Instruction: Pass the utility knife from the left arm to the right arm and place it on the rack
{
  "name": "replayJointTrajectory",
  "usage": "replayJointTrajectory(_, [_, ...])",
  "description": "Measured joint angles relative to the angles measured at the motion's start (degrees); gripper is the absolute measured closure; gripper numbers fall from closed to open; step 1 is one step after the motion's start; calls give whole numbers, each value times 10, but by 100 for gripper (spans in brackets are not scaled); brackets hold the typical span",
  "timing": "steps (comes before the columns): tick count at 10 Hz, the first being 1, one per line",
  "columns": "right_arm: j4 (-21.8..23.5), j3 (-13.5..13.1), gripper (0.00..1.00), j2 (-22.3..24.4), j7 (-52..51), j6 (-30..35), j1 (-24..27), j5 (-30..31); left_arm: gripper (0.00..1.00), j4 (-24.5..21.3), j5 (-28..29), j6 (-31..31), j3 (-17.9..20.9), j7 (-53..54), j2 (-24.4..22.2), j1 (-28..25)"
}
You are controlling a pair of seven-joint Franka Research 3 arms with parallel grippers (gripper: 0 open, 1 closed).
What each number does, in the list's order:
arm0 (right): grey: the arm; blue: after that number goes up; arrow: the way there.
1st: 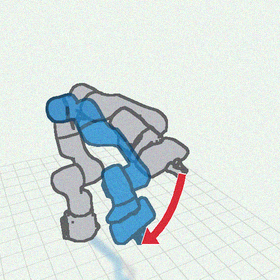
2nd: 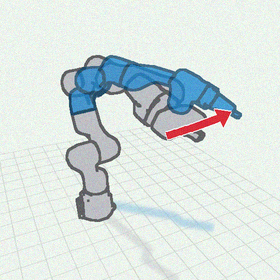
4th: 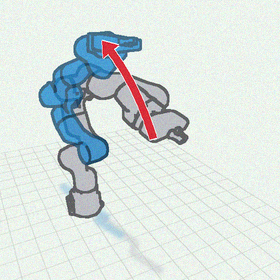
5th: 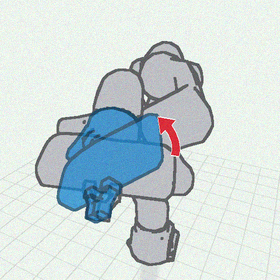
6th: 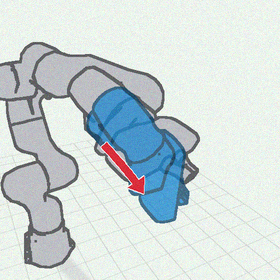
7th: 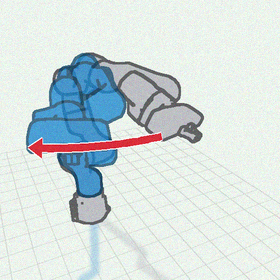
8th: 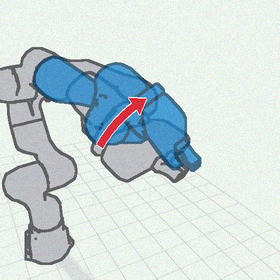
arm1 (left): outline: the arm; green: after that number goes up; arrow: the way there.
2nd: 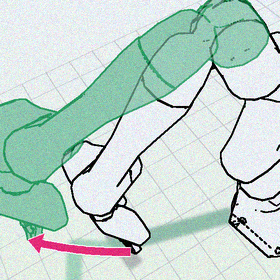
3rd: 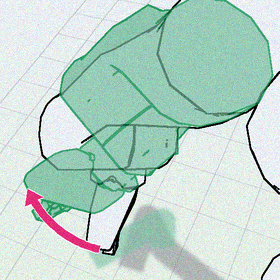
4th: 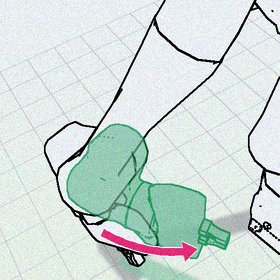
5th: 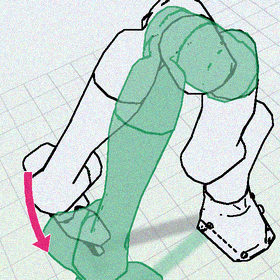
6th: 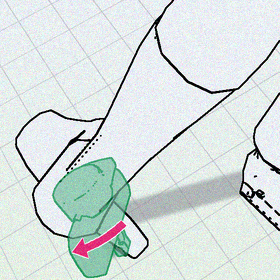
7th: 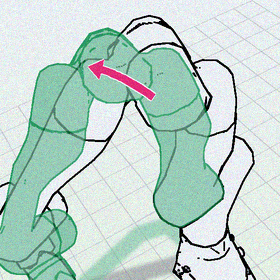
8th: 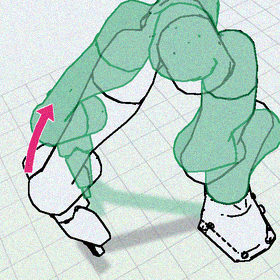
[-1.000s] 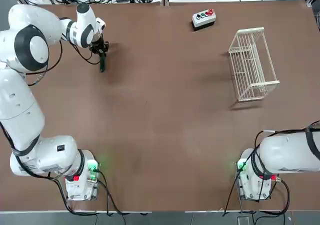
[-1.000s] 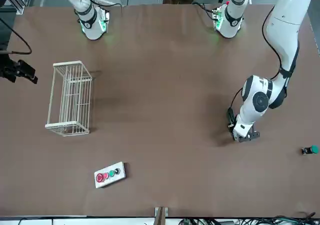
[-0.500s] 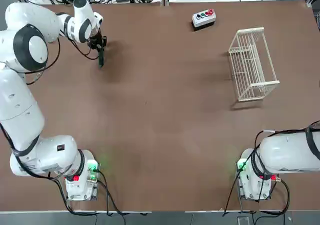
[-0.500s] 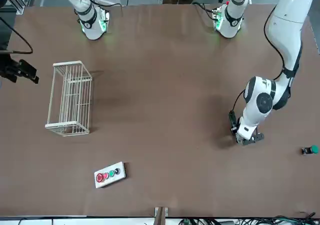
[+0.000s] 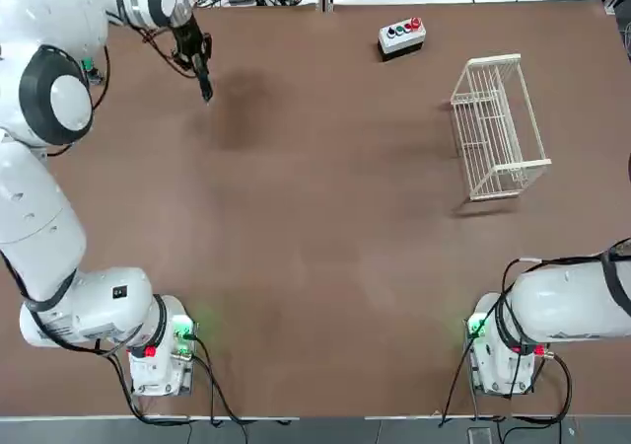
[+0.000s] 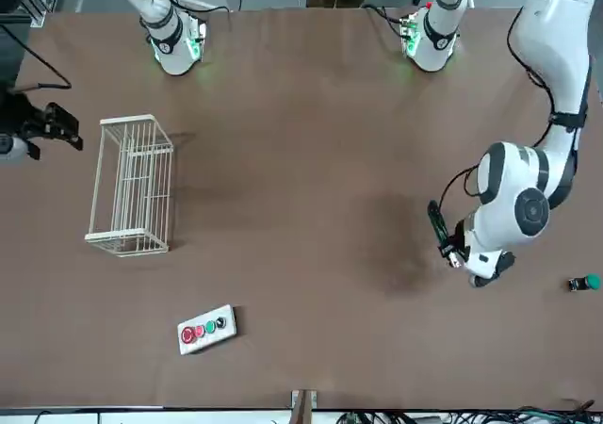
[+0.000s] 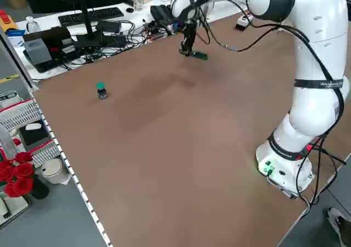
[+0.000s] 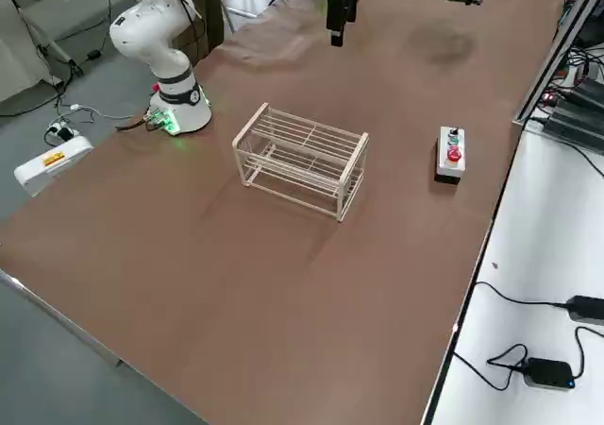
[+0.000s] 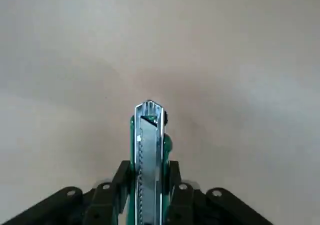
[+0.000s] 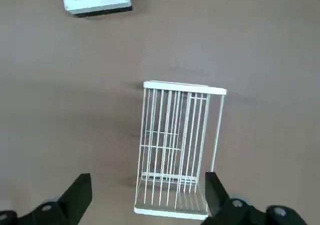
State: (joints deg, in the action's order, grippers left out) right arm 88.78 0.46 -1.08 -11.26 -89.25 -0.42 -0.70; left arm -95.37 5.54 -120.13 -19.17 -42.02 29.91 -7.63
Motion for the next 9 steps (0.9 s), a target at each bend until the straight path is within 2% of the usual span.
replayJointTrajectory(3, [-1, 5, 0, 0, -52, -4, -36, -1, 65, 46, -2, 40, -61, -130, -3, 2])
replayJointTrajectory(6, [-1, 20, 0, 0, -174, -24, -60, -14, 65, 101, -2, 98, -120, -247, -7, 3])
replayJointTrajectory(7, [-1, 29, 0, 0, -210, -32, -68, -16, 65, 111, -2, 110, -144, -290, -8, 3])
replayJointTrajectory(9, [0, 70, 0, -2, -250, -51, -80, -18, 65, 127, -3, 120, -187, -386, -11, 5])
